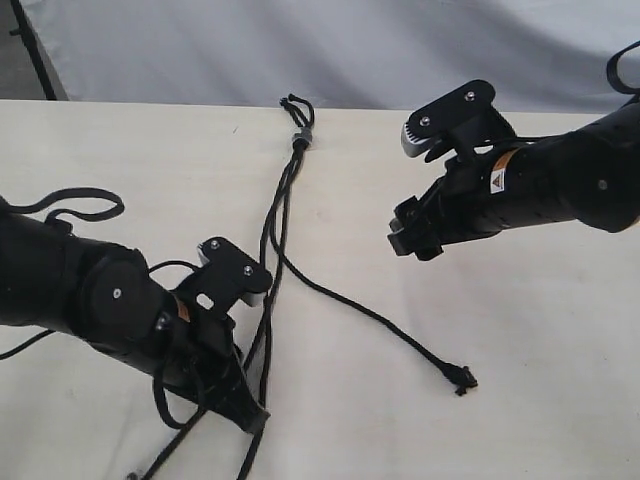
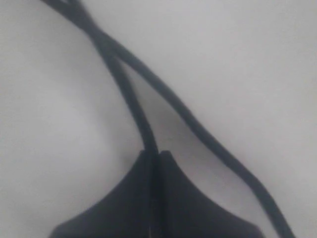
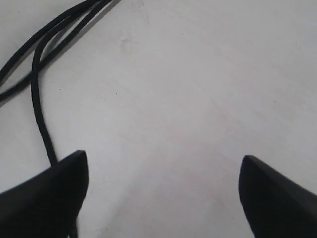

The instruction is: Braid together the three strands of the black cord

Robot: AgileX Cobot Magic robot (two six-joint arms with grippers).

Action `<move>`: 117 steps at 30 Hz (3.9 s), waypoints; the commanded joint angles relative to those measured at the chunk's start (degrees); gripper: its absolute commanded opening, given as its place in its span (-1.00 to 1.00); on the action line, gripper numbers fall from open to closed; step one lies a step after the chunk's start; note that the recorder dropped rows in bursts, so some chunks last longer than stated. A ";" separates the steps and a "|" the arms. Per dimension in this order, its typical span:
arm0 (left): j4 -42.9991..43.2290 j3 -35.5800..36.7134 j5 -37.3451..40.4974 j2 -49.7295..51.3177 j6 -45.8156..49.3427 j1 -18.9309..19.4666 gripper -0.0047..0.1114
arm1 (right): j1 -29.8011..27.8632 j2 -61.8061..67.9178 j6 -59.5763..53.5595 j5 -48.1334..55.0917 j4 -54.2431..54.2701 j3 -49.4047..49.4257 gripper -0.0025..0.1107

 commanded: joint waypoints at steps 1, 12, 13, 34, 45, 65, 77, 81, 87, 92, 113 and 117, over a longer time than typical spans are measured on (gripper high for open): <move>3.40 0.22 0.04 -3.76 -0.23 8.23 -0.92 | -0.05 0.00 0.19 1.72 1.68 0.30 0.41; 3.47 0.22 -0.86 -2.03 0.27 18.48 -0.92 | 20.42 0.74 -1.33 3.23 3.47 0.19 0.41; 3.47 0.22 -0.86 -2.03 -0.04 18.48 -0.92 | 22.01 1.34 -0.77 3.50 4.15 -0.03 0.41; -0.97 1.54 -2.93 -2.03 -1.06 18.48 -0.91 | 31.81 20.73 6.58 15.53 9.95 -16.07 0.22; -1.22 1.54 -2.93 -2.03 -1.06 18.48 -0.91 | 32.33 21.76 10.59 12.56 12.76 -16.07 -0.32; -1.22 1.54 -1.90 -2.03 -1.06 18.48 -0.91 | 32.45 23.91 11.38 21.35 4.26 -19.32 -0.80; -1.22 1.88 -1.64 -2.03 -0.53 18.48 -0.91 | 26.59 14.55 12.47 34.11 -13.34 -21.02 -0.96; -1.22 1.88 -1.38 -2.03 -0.54 18.48 -0.91 | 20.95 13.38 12.18 34.56 -16.60 -21.02 -0.96; -0.99 1.88 -1.06 -2.03 -0.54 18.48 -0.91 | 13.10 15.86 11.92 31.92 -17.53 -21.02 -0.96; -0.99 1.88 -1.09 -2.03 -0.22 18.48 -0.91 | 11.04 19.97 11.92 29.52 -17.53 -21.02 -0.96; -0.87 1.88 -1.57 -2.03 -0.22 18.48 -0.91 | 16.69 25.98 -7.03 32.40 6.21 -18.00 -0.96; -0.87 1.88 -1.46 -2.03 -0.22 18.48 -0.91 | 22.30 24.39 -11.75 32.65 11.71 -18.12 -0.96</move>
